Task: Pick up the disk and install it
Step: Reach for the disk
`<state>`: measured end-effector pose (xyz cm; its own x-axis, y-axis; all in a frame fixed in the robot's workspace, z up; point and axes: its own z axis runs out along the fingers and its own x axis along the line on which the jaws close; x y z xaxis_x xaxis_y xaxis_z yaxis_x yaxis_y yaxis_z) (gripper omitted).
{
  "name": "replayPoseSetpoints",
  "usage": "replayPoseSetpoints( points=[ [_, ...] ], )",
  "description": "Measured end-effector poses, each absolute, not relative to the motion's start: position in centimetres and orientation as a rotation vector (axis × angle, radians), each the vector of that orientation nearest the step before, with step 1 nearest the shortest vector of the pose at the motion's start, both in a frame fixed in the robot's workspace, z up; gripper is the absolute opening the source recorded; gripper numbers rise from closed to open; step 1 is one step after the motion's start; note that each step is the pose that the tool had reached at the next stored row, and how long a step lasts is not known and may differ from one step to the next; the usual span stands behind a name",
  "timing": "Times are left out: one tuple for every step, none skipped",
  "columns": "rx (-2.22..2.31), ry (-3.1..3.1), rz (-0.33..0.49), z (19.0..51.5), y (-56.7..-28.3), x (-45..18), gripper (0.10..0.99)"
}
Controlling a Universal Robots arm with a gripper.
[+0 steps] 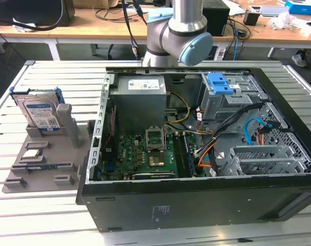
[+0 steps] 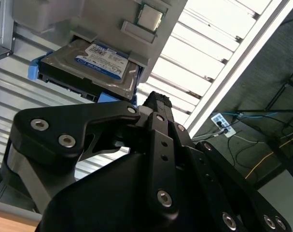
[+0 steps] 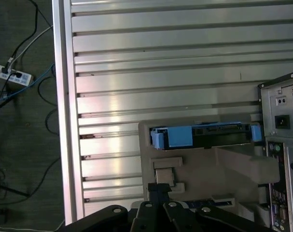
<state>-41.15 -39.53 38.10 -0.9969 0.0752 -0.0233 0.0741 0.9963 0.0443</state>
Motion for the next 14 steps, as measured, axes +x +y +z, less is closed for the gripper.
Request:
replayPoseSetpoints(
  points=[
    [0.116, 3.114, 0.067, 38.1, -39.5, -41.0, 0.106],
    [0.117, 3.114, 0.066, 38.1, -39.5, -40.6, 0.106],
    [0.117, 3.114, 0.065, 38.0, -39.5, -40.3, 0.106],
    [0.117, 3.114, 0.064, 38.0, -39.5, -39.9, 0.106],
    [0.117, 3.114, 0.064, 38.0, -39.5, -39.4, 0.106],
    [0.116, 3.115, 0.063, 38.0, -39.5, -39.0, 0.106],
    [0.117, 3.115, 0.063, 38.0, -39.5, -38.4, 0.106],
    [0.117, 3.117, 0.063, 37.9, -39.5, -37.7, 0.106],
    [0.117, 3.117, 0.063, 37.9, -39.5, -37.3, 0.106],
    [0.117, 3.117, 0.063, 37.9, -39.5, -37.2, 0.106],
    [0.117, 3.117, 0.063, 37.9, -39.5, -37.1, 0.106],
    [0.117, 3.117, 0.063, 37.9, -39.5, -37.1, 0.106],
    [0.117, 3.117, 0.063, 37.9, -39.5, -37.1, 0.106],
    [0.117, 3.117, 0.063, 37.9, -39.5, -37.1, 0.106]
  ],
)
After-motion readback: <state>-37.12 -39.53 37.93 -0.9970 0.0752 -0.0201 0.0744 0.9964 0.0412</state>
